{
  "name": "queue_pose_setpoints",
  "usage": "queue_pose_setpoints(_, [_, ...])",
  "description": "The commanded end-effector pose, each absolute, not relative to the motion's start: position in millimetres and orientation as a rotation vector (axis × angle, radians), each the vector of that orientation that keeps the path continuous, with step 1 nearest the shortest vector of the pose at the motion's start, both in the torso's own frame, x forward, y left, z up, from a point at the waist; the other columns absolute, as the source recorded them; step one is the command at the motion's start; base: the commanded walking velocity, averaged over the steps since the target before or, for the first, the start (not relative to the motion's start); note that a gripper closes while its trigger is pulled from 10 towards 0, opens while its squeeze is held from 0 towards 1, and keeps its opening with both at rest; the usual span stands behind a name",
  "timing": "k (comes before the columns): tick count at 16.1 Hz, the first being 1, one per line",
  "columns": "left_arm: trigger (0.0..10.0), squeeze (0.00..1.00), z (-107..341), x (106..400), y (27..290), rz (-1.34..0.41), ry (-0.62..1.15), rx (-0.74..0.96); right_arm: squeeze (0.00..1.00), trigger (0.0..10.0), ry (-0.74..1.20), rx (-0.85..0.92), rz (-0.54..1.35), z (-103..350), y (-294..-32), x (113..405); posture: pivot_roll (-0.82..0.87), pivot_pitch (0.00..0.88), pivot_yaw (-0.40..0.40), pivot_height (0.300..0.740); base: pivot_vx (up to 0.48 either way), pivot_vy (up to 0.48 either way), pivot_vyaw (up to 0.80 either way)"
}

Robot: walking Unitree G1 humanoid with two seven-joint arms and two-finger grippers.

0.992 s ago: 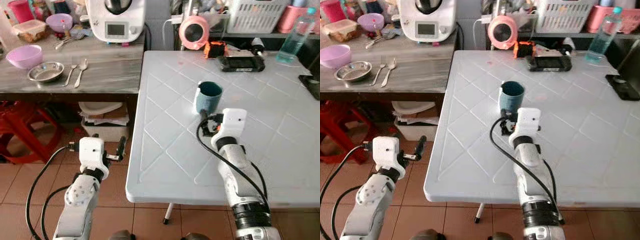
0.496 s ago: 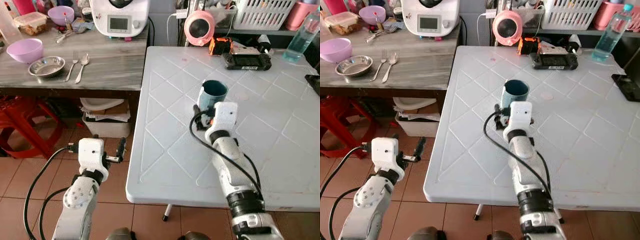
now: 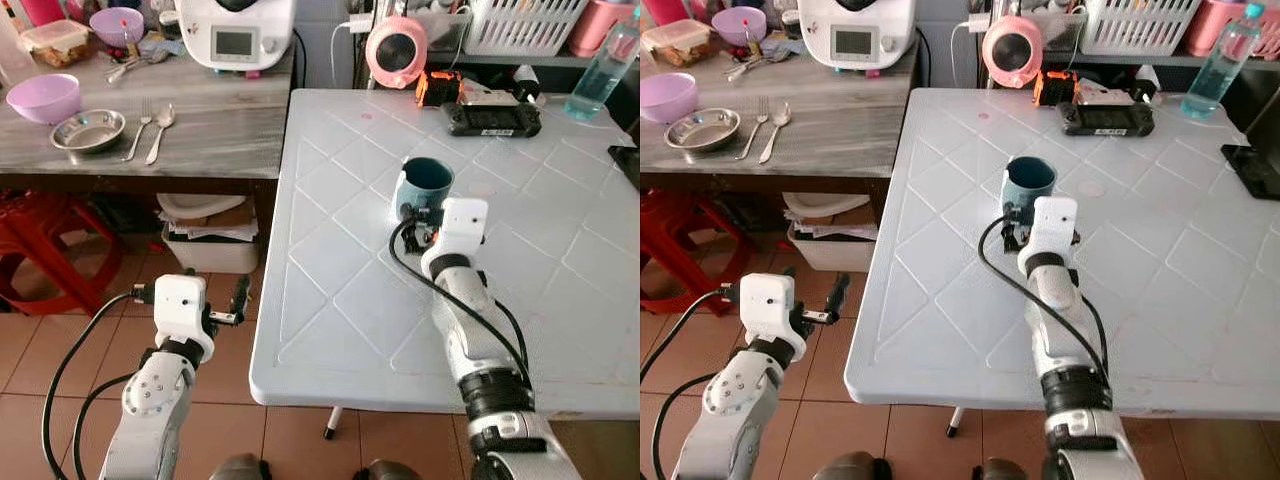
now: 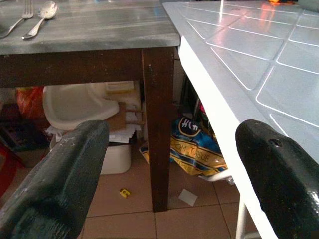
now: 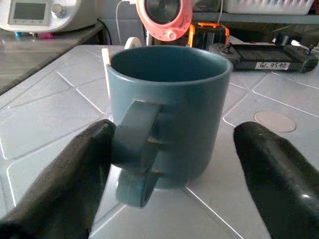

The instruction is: Setting the table

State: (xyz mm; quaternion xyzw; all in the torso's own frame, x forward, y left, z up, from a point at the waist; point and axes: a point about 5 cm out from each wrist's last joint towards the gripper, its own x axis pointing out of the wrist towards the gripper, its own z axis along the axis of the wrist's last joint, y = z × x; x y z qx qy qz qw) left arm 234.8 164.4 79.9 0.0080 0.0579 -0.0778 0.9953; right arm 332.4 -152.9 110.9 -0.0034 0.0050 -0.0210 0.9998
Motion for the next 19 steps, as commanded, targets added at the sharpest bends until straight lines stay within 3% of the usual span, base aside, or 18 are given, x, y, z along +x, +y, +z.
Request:
queue_pose_setpoints(1, [10.0, 0.0, 84.3, 233.2, 167.0, -0.148, 0.111, 0.03, 0.0, 4.4, 0.001, 0.002, -0.043, 114.4, -149.6, 337.8, 0.05, 0.058, 0.012, 0.74, 0.0, 0.0, 0.0])
queue_pose_setpoints(4, [10.0, 0.0, 85.2, 232.5, 167.4, -0.145, 0.11, 0.029, 0.0, 1.4, -0.006, 0.003, -0.038, 115.9, -146.0, 340.6, 0.05, 0.058, 0.009, 0.74, 0.0, 0.0, 0.0])
queue_pose_setpoints(5, [10.0, 0.0, 85.2, 232.3, 167.3, -0.143, 0.111, 0.029, 0.0, 1.1, -0.004, 0.002, -0.038, 115.2, -145.7, 340.9, 0.05, 0.058, 0.009, 0.74, 0.0, 0.0, 0.0])
queue_pose_setpoints(6, [10.0, 0.0, 85.4, 232.3, 167.2, -0.143, 0.112, 0.028, 0.0, 1.5, -0.004, 0.003, -0.038, 115.0, -145.7, 341.0, 0.05, 0.058, 0.009, 0.74, 0.0, 0.0, 0.0])
queue_pose_setpoints(19, [10.0, 0.0, 85.7, 239.2, 164.9, -0.144, 0.105, 0.028, 0.0, 1.3, -0.006, -0.015, -0.049, 112.3, -148.1, 342.6, 0.05, 0.032, 0.005, 0.74, 0.0, 0.0, 0.0])
